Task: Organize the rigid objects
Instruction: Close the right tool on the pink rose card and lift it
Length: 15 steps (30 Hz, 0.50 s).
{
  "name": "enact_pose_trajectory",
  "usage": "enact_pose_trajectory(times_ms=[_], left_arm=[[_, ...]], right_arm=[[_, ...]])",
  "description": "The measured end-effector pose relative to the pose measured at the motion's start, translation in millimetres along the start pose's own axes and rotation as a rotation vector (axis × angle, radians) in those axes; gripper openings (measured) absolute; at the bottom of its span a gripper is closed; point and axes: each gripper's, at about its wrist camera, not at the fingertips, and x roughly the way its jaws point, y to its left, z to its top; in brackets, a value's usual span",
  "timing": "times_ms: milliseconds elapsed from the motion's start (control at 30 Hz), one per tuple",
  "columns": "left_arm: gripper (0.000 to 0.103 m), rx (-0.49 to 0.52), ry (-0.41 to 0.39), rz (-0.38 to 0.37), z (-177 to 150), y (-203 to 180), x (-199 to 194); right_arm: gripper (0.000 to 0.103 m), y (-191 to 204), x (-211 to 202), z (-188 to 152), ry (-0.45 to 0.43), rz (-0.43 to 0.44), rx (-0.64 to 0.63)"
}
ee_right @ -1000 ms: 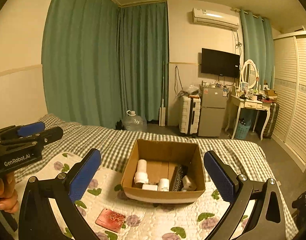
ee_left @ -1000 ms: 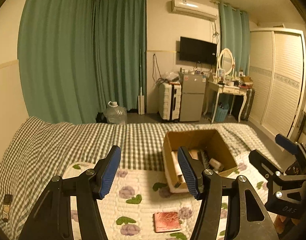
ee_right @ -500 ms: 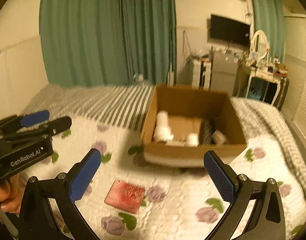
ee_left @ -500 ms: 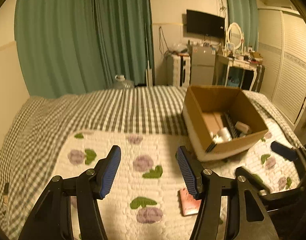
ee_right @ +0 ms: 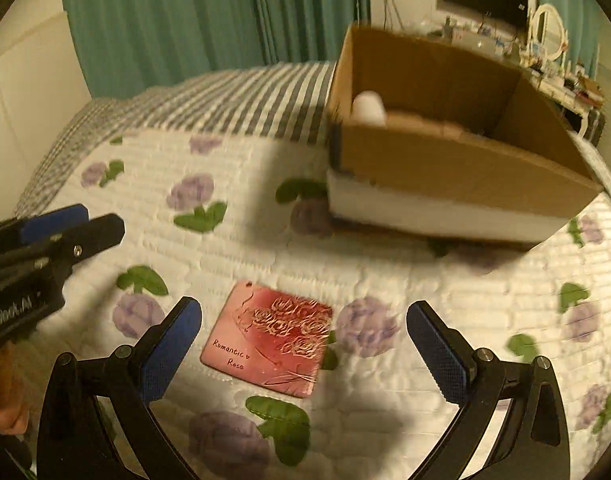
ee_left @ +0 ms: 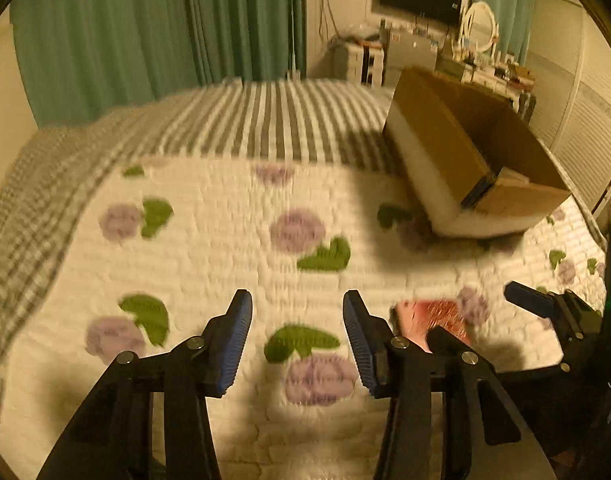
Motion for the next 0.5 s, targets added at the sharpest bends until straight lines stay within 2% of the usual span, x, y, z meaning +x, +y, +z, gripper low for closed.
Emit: enact_pose_trajectory(times_ms=[133,233,400,467,500], left_arm=[[0.04,-0.008,0.065,-0.009,-12,2,18],[0.038,0.015,0.089,0.002,-17,0,26],[0.038,0.007,0.103,0.006,-19,1,30],[0.038,0.004,0.103,0.017,-20,2,28],[0.038,0.006,0.105,0.019,-20,2,27]], right_arm=[[0.103,7,28,-3,0.062,0.008,-0.005],[0.103,11,44,-5,0.115,0.006,-0.026],[0.103,10,53,-7,0.142,0.017,-0.017],[0.094,10,52,-7,0.144,0.038,-0.017],[0.081,11,51,-7,0.143,0.047,-0.021]])
